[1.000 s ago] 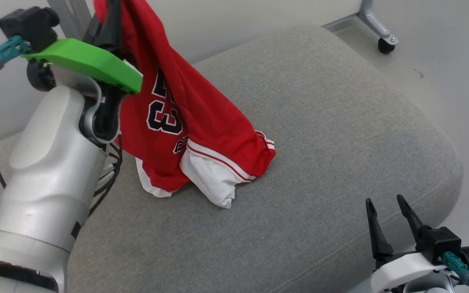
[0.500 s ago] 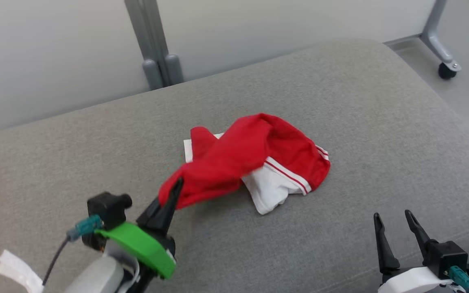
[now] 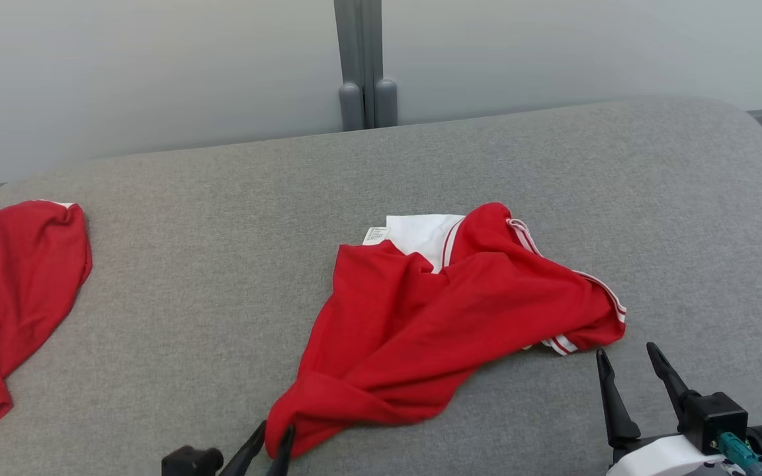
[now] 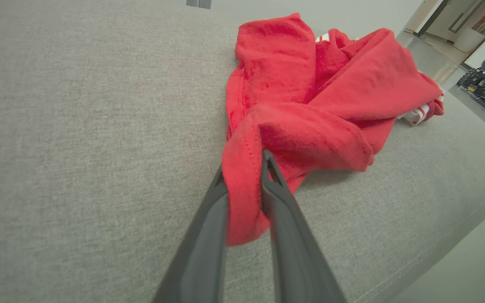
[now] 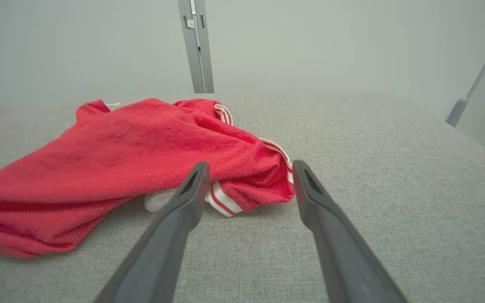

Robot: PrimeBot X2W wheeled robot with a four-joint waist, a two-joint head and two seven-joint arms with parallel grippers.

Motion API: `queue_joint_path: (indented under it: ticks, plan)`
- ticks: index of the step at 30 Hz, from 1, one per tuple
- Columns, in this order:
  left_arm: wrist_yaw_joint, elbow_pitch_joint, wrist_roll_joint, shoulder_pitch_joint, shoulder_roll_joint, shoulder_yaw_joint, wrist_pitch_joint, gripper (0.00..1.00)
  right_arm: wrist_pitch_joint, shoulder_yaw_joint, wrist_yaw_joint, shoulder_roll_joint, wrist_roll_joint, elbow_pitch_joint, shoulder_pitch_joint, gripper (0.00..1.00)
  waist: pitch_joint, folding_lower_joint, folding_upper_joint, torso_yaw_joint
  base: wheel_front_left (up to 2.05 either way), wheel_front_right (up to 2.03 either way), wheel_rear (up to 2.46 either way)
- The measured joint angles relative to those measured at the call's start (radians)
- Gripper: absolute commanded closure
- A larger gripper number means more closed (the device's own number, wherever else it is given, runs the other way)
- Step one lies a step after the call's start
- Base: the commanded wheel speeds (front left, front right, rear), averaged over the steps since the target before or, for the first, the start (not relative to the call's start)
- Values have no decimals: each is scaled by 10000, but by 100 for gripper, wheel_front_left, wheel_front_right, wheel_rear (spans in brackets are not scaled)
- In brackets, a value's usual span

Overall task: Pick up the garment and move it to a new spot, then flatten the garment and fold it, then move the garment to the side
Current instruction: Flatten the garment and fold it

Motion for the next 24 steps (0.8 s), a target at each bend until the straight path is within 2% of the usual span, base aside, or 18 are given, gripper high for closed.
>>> queue_joint_path:
  ticks: [6, 10, 12, 14, 16, 18, 20, 24]
  plan:
    - [-4, 443, 456, 1229, -107, 943, 0, 0, 0, 54, 0, 6, 21, 36, 37, 0, -43, 0, 0, -90, 0, 0, 0]
    - [-6, 4, 577, 1445, -261, 2464, 2, 0, 0, -8, 0, 6, 23, 31, 187, 0, -66, 0, 0, -219, 0, 0, 0]
    - [-4, -439, 706, 1310, -533, 3246, -2, 0, 0, -23, 0, 4, 23, 25, 212, 0, -62, 0, 0, -240, 0, 0, 0]
    - [-4, -807, 991, 982, -876, 3532, -2, 0, 0, 4, 0, 8, 23, 27, 217, 0, -36, 0, 0, -282, 0, 0, 0]
    - [-6, -755, 1047, 537, -1170, 3317, -4, 0, 0, 33, 0, 6, 23, 52, 191, 0, -5, 0, 0, -339, 0, 0, 0]
    - [-6, -251, 1118, -7, -1294, 2679, 35, 0, 0, 123, 0, 8, 21, 88, 92, 0, 23, 0, 0, -421, 0, 0, 0]
    - [-6, 407, 1133, -737, -1425, 1985, 360, 0, 0, 295, -2, 8, 23, 157, -12, 0, 51, 0, 0, -537, 0, 0, 0]
    - [-6, 1676, 953, -2121, -1712, 1191, 1032, 0, 0, 441, 0, 19, 71, 180, -259, 0, 95, 0, 0, -847, 0, 0, 0]
